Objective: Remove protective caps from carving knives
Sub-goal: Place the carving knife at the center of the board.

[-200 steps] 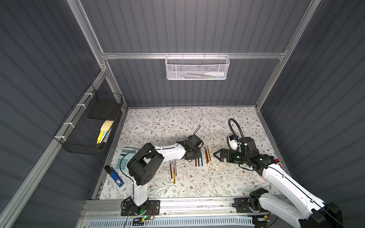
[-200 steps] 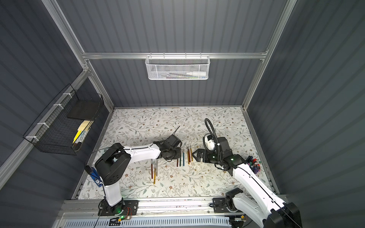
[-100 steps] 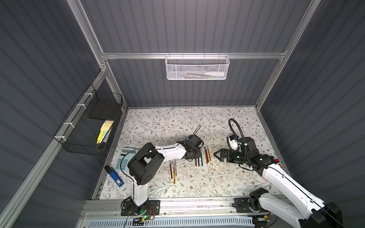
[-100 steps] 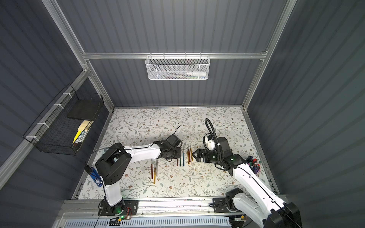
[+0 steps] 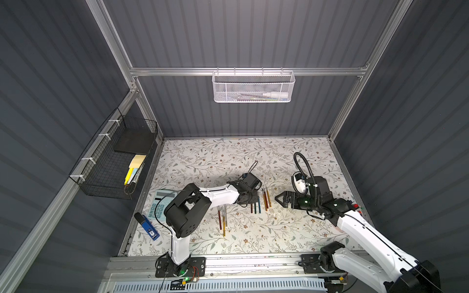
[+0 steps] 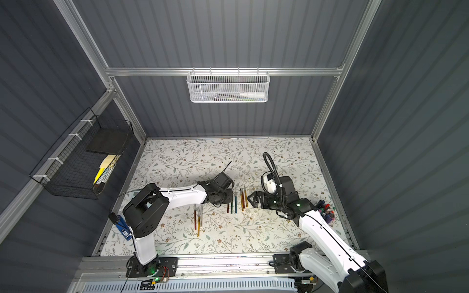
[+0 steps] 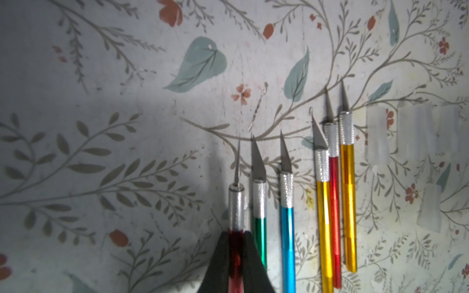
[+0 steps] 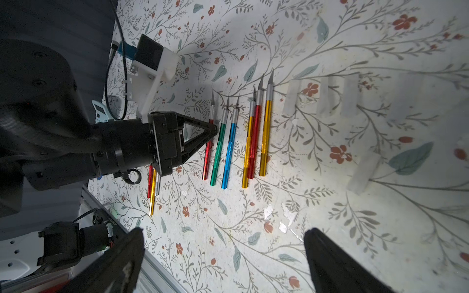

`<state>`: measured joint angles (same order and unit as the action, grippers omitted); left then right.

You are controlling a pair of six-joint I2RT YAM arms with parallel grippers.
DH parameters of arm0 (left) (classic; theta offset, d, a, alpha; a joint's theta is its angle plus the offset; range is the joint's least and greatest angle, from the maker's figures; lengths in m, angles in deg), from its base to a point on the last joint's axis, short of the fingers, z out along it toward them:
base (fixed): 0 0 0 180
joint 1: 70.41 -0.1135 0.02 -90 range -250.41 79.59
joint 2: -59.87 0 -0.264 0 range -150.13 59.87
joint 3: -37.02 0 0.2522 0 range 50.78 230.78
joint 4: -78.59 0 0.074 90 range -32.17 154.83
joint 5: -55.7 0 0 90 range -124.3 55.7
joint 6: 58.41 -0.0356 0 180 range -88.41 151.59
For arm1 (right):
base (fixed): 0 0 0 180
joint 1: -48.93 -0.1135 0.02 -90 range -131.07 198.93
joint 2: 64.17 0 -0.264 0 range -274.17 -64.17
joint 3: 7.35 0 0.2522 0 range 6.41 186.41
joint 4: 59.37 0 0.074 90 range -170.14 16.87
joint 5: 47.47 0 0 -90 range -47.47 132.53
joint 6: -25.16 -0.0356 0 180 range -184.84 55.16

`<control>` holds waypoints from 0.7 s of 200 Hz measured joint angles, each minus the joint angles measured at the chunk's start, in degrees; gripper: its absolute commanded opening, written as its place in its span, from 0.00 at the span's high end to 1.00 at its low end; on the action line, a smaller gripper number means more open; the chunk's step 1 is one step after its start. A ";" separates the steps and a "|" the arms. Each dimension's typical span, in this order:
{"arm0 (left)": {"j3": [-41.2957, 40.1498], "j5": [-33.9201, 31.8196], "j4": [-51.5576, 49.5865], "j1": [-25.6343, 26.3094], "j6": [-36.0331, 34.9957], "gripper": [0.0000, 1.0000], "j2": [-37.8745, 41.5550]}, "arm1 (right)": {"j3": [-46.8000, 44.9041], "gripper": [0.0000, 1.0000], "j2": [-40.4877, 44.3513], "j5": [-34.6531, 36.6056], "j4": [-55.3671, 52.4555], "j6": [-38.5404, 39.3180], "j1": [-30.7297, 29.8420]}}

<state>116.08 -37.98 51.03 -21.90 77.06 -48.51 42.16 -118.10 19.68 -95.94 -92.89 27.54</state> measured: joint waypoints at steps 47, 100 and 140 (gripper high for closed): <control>0.00 -0.02 0.07 -0.31 0.00 0.86 0.00 | -0.02 0.01 0.33 0.20 -0.04 0.00 0.00; 0.00 0.02 0.28 -0.46 0.02 0.82 0.00 | -0.07 0.01 0.37 0.24 -0.22 0.00 0.00; -0.04 -0.02 0.13 -0.59 -0.02 0.87 -0.02 | -0.07 0.01 0.42 0.35 -0.85 0.02 0.00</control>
<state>116.04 -38.00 51.16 -22.49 77.04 -48.53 42.10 -117.68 20.03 -96.80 -92.87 27.54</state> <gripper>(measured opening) 0.133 0.991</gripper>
